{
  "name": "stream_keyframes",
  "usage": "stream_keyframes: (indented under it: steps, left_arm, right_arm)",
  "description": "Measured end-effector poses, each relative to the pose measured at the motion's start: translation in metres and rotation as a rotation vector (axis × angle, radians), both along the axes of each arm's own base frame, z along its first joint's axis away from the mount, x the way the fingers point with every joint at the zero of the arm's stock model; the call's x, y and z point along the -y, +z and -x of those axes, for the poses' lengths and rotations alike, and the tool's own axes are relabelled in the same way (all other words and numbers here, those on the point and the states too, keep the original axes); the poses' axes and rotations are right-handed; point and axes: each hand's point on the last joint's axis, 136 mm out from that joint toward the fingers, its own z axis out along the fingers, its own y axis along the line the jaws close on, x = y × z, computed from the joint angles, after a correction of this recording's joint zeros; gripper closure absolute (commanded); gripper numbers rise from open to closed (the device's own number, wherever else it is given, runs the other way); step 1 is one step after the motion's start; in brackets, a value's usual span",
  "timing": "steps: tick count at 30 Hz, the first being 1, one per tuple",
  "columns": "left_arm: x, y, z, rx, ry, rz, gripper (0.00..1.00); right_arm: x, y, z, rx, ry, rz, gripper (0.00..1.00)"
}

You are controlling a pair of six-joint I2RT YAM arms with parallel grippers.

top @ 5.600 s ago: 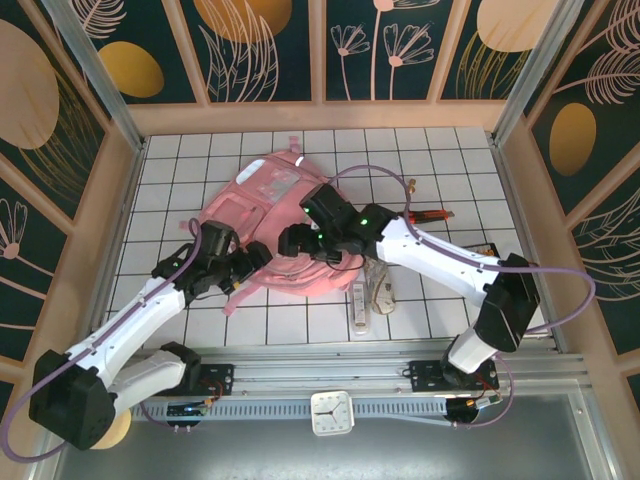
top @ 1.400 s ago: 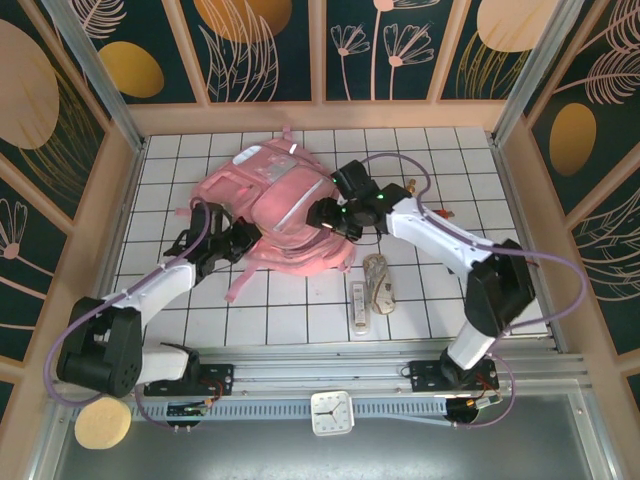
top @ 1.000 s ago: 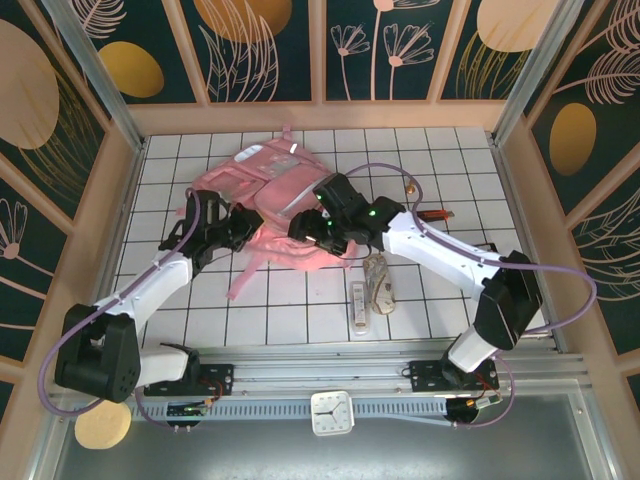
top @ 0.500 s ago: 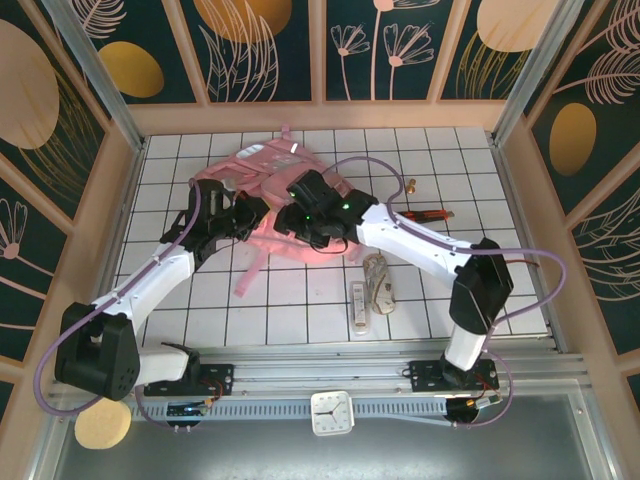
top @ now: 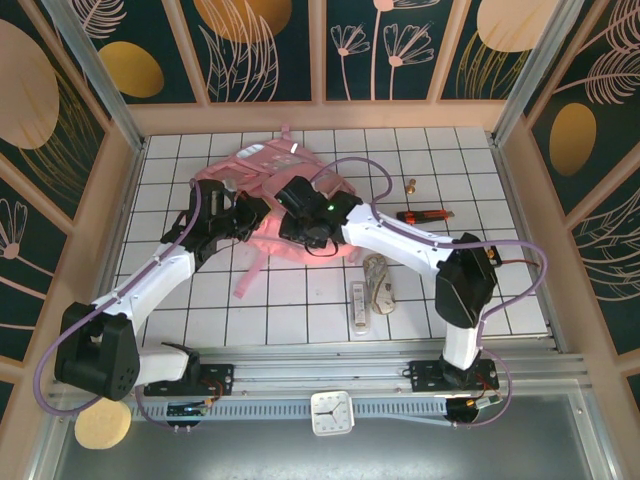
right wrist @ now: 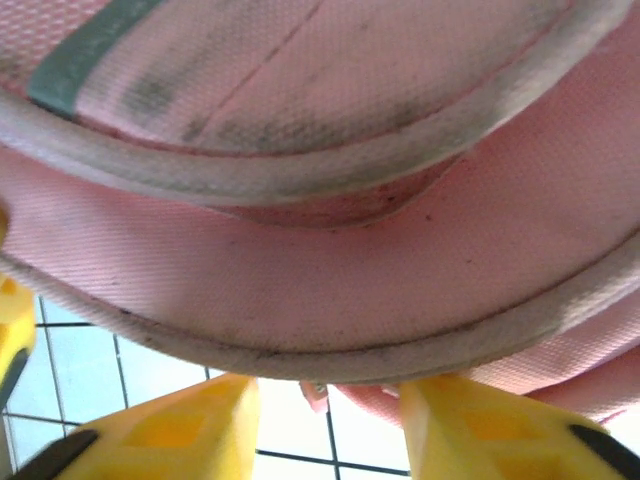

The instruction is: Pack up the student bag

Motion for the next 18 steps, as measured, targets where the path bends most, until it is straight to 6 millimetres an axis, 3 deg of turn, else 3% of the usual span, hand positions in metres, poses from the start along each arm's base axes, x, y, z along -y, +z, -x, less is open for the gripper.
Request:
stream_keyframes:
  steps: [7, 18]
  left_arm:
    - [0.003, 0.000, 0.002, -0.004, -0.008, 0.001, 1.00]
    - [0.001, -0.009, 0.008, -0.029, -0.029, -0.047, 1.00]
  right_arm:
    - [0.004, -0.004, -0.002, 0.018, 0.000, 0.040, 1.00]
    - [0.017, -0.008, 0.005, 0.026, 0.089, 0.143, 1.00]
